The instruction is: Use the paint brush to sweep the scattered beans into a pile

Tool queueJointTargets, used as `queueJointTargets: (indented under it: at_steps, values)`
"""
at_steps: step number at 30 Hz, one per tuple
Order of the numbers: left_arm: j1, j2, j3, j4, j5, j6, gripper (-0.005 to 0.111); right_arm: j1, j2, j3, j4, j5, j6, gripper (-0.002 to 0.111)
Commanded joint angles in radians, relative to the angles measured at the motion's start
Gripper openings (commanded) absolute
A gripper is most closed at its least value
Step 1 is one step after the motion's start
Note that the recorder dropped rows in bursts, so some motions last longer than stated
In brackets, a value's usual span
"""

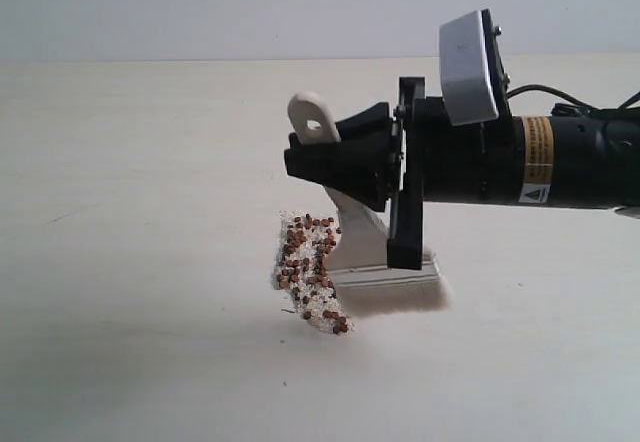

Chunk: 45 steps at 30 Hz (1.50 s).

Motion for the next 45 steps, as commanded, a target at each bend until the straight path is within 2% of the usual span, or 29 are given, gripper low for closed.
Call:
queueJointTargets:
  at_steps: [1, 8, 17, 26, 33, 45]
  values:
    - [-0.001, -0.004, 0.003, -0.001, 0.001, 0.000, 0.000, -0.029, 0.060, 0.000, -0.125, -0.030, 0.038, 0.000]
    - [-0.001, -0.004, 0.003, -0.001, 0.001, 0.000, 0.000, -0.029, 0.103, 0.000, -0.196, -0.030, 0.080, 0.000]
    - [-0.001, -0.004, 0.003, -0.001, 0.001, 0.000, 0.000, -0.023, 0.116, 0.000, -0.188, -0.030, 0.083, 0.000]
    - [-0.001, -0.004, 0.003, -0.001, 0.001, 0.000, 0.000, 0.080, 0.116, -0.023, -0.174, -0.030, 0.059, 0.000]
    - [-0.001, -0.004, 0.003, -0.001, 0.001, 0.000, 0.000, 0.117, 0.135, -0.025, -0.053, -0.030, -0.069, 0.000]
    - [-0.001, -0.004, 0.003, -0.001, 0.001, 0.000, 0.000, 0.117, 0.299, -0.186, -0.052, -0.030, -0.055, 0.000]
